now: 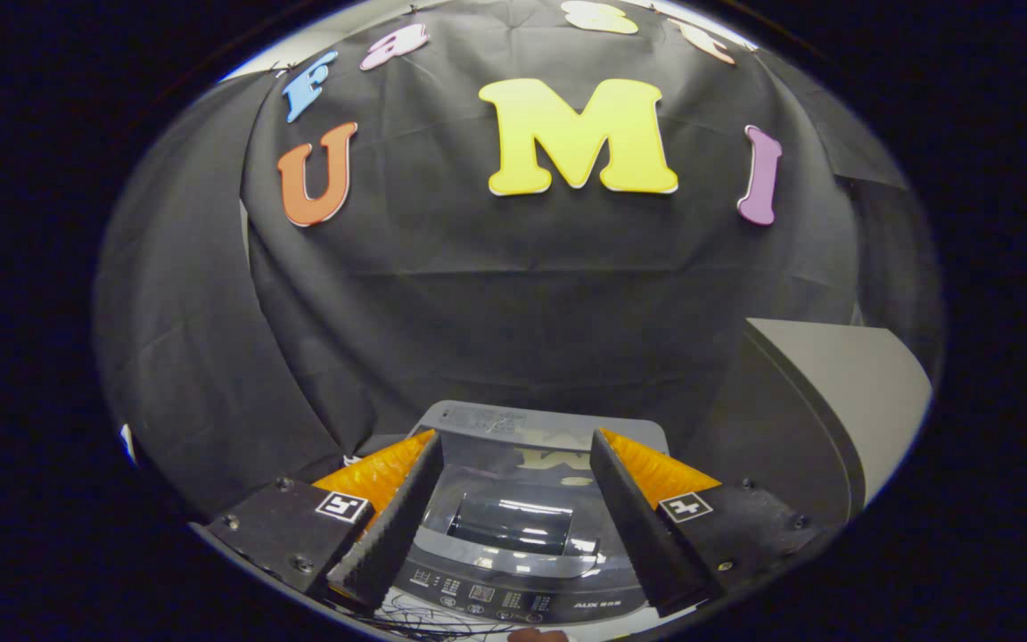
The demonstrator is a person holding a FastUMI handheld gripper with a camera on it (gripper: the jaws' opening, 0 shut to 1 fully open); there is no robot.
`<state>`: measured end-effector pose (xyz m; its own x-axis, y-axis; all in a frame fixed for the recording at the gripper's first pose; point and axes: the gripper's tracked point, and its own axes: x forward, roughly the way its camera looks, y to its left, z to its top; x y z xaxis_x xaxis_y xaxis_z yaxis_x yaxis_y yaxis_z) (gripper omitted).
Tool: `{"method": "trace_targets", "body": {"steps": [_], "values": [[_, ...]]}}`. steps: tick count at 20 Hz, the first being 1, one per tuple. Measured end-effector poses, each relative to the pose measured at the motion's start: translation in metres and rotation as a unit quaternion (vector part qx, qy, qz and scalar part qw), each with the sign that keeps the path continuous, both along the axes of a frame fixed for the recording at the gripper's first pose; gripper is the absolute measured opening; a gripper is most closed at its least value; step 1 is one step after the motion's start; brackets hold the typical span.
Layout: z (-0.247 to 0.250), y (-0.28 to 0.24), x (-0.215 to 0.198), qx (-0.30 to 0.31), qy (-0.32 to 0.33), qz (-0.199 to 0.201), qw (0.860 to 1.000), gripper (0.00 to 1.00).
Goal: Put the clothes into the washing machine and then close the washing machine lid.
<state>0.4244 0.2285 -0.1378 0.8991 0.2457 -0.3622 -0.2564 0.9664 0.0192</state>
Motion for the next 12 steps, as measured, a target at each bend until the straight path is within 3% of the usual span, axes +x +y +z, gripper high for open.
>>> {"method": "trace_targets", "body": {"steps": [12], "values": [[0.141,-0.084,-0.136,0.075,-0.123,0.004,0.990,1.00]]}}
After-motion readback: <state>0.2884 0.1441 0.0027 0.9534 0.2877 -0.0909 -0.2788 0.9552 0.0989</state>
